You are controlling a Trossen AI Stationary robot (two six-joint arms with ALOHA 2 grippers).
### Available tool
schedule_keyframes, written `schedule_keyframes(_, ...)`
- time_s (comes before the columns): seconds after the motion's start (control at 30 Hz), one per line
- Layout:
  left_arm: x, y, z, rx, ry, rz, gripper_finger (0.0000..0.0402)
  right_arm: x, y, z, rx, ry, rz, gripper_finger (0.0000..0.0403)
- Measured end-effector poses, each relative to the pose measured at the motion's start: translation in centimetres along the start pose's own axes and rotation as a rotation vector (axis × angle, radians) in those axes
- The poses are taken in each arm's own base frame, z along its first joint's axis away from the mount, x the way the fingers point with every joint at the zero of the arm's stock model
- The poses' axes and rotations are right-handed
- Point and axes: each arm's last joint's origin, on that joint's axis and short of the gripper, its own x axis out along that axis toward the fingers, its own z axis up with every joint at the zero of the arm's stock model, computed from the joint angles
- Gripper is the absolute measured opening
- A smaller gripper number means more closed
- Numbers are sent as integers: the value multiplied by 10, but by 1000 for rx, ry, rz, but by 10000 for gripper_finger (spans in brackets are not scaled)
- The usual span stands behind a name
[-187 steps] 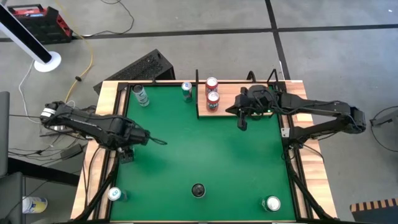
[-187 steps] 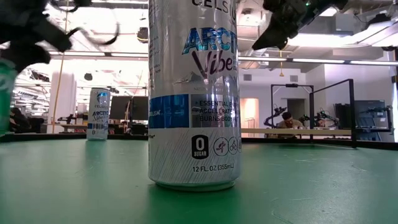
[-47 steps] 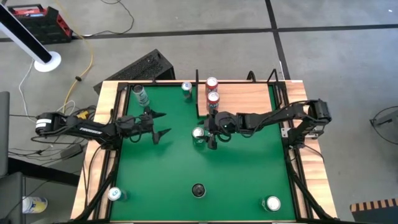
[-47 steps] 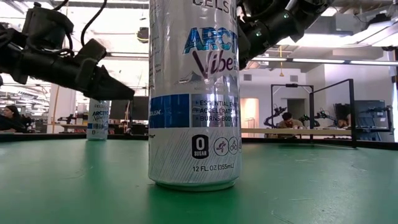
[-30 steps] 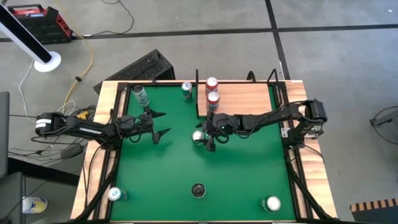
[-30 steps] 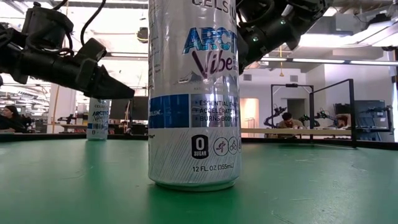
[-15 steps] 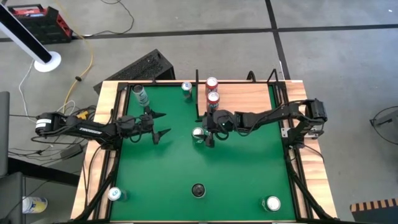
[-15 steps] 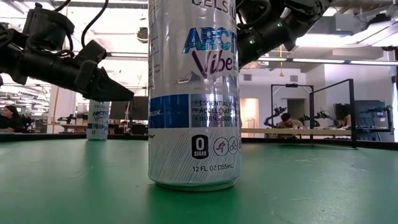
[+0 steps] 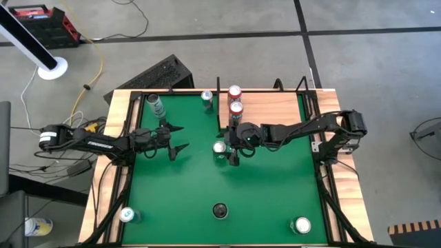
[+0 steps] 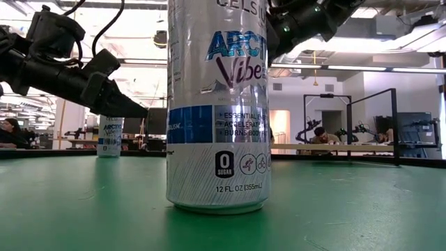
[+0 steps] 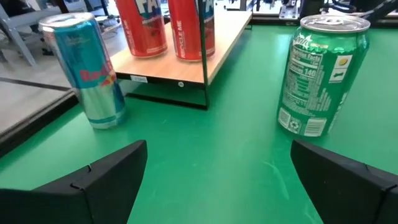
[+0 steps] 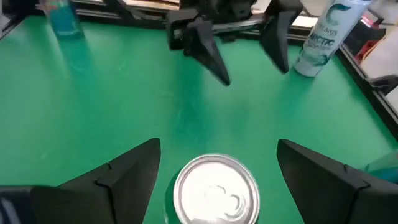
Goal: Place canned beverage on shelf
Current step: Put the top green soda can on the shelf
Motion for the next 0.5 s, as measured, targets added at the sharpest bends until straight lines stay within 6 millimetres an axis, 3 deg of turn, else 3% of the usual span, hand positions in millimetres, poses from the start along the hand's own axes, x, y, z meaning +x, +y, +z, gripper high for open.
schedule_keyframes(0.5,0,0,1,-21,-6,-2,382,6,-4,-29,64,-21,-1,345)
